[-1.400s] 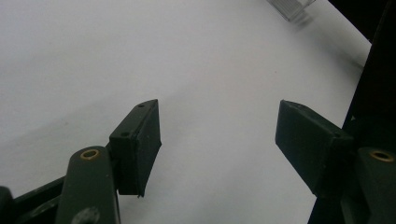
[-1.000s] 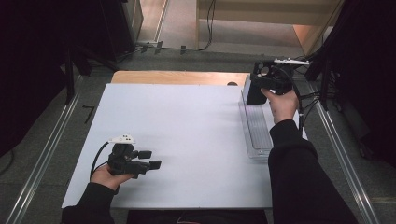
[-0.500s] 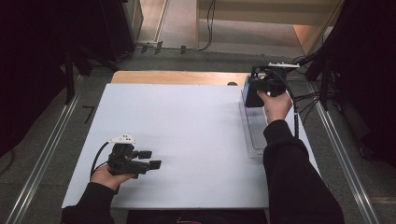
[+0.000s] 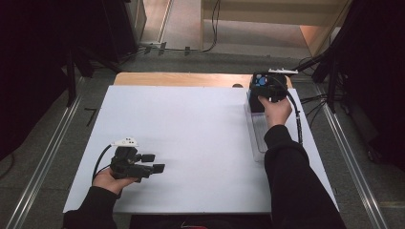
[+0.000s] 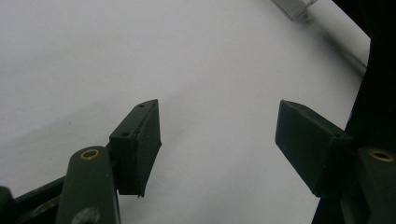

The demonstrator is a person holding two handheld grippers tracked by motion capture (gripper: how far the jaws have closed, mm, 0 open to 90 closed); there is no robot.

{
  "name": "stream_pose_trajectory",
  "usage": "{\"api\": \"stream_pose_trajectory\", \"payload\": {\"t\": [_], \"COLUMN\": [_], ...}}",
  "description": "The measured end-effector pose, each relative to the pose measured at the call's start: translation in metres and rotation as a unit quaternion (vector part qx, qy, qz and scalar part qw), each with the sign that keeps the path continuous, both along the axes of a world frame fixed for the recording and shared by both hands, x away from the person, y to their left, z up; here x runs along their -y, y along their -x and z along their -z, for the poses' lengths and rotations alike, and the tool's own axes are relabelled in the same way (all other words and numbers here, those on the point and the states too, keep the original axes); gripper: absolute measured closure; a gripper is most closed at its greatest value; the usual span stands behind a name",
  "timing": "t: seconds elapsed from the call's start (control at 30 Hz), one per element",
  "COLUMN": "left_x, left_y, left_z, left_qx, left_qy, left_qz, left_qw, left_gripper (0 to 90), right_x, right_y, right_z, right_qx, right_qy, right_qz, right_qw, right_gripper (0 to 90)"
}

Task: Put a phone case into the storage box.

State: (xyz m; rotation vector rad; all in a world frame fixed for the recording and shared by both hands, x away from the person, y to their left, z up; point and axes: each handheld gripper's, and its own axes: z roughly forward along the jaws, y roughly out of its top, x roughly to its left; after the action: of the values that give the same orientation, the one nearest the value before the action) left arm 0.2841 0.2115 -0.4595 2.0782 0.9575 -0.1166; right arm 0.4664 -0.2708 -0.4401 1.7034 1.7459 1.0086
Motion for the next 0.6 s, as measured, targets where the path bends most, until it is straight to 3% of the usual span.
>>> {"api": "stream_pose_trajectory", "payload": {"t": [0.37, 0.5, 0.6], "left_x": [0.0011, 0.0004, -0.0003], "left_y": [0.0006, 0.0005, 0.0005], "left_z": [0.0011, 0.0015, 0.0016], "left_qx": [-0.002, -0.003, -0.006], "left_qy": [-0.002, -0.003, 0.001], "left_qz": [0.004, 0.002, -0.001], "left_qw": [1.0000, 1.0000, 1.0000], "left_gripper": [31.3, 31.3, 31.2], "right_x": [-0.0006, -0.0021, -0.0013], "right_y": [-0.0037, -0.0046, -0.0056], "right_z": [0.0083, 0.0097, 0.0119], "right_qx": [-0.004, -0.005, -0.018], "right_qy": [0.002, 0.017, 0.011], "right_qz": [-0.007, -0.018, -0.028], "right_qw": [1.0000, 0.9997, 0.9994], "right_gripper": [10.9, 10.2, 5.5]}}
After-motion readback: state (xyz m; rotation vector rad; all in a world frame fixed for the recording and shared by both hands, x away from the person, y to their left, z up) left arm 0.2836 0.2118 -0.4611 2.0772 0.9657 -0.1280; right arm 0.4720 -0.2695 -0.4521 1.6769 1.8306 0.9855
